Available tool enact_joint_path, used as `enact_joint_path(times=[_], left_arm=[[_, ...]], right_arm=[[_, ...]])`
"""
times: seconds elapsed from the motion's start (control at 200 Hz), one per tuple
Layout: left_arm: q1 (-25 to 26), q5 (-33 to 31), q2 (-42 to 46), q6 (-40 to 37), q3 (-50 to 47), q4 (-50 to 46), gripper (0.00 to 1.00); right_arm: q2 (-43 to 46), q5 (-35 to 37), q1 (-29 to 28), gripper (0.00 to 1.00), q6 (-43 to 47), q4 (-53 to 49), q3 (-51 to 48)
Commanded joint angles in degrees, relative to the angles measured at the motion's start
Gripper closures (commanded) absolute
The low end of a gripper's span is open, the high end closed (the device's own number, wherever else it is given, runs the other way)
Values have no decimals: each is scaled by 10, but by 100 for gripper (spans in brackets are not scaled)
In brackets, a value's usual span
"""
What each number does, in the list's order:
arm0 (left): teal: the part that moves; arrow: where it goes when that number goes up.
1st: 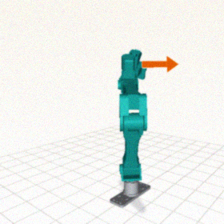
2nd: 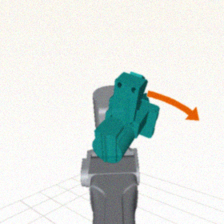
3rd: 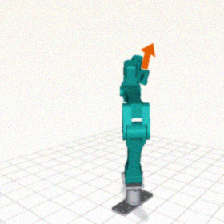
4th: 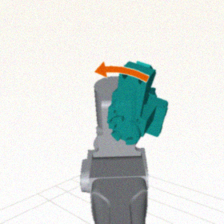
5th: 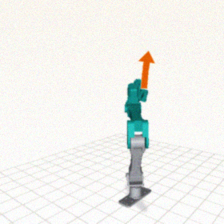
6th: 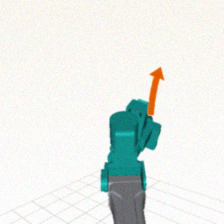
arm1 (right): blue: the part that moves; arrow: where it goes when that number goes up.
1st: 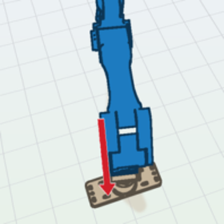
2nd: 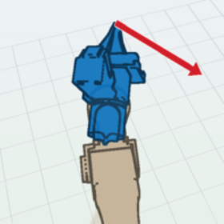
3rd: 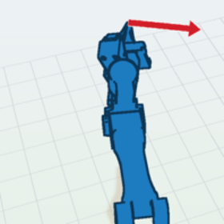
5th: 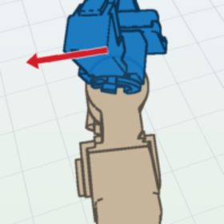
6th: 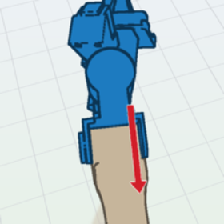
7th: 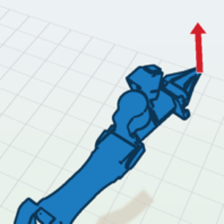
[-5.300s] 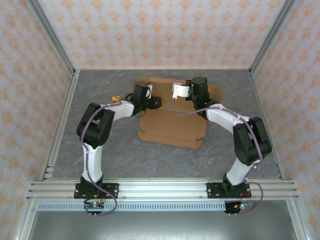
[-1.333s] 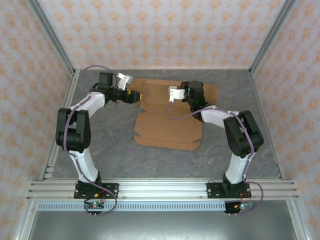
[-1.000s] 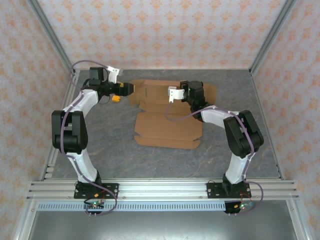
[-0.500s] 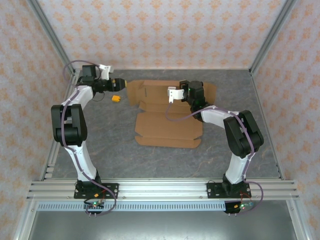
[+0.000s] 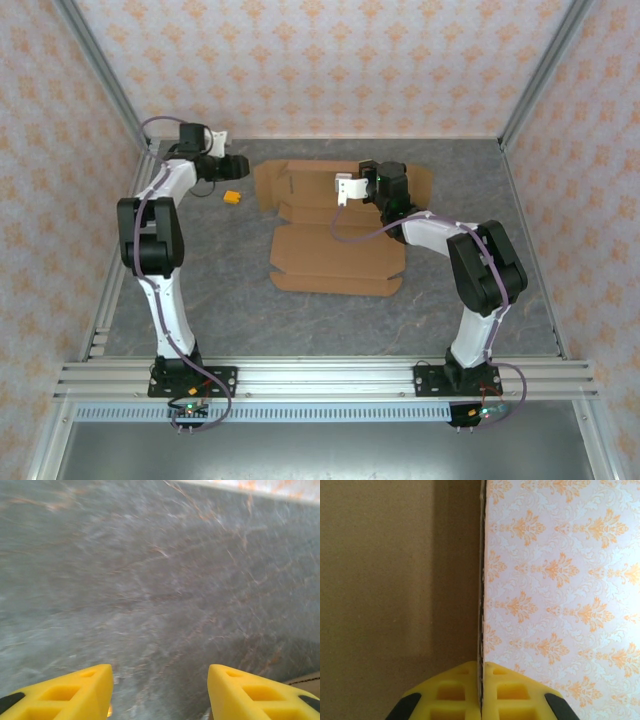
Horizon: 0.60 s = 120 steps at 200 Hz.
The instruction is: Fold the paper box
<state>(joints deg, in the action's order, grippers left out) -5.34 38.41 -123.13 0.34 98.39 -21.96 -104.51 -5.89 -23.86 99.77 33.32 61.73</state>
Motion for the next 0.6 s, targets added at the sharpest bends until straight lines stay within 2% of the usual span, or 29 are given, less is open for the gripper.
enact_joint_path(times=[0.0,0.07,0.33,0.596], left_arm=[[14,10,-16,-36,40,-59,48],[23,12,-23,-51,55,-72,48],[36,116,-27,-125,73,-132,48],[37,125,-43,-133,81,-142,48]], right_arm=[[20,-6,-3,100,10,11,4],[20,-5,-2,100,8,10,5],[10,3,-6,100,4,21,13],[1,2,-8,100,4,40,9]])
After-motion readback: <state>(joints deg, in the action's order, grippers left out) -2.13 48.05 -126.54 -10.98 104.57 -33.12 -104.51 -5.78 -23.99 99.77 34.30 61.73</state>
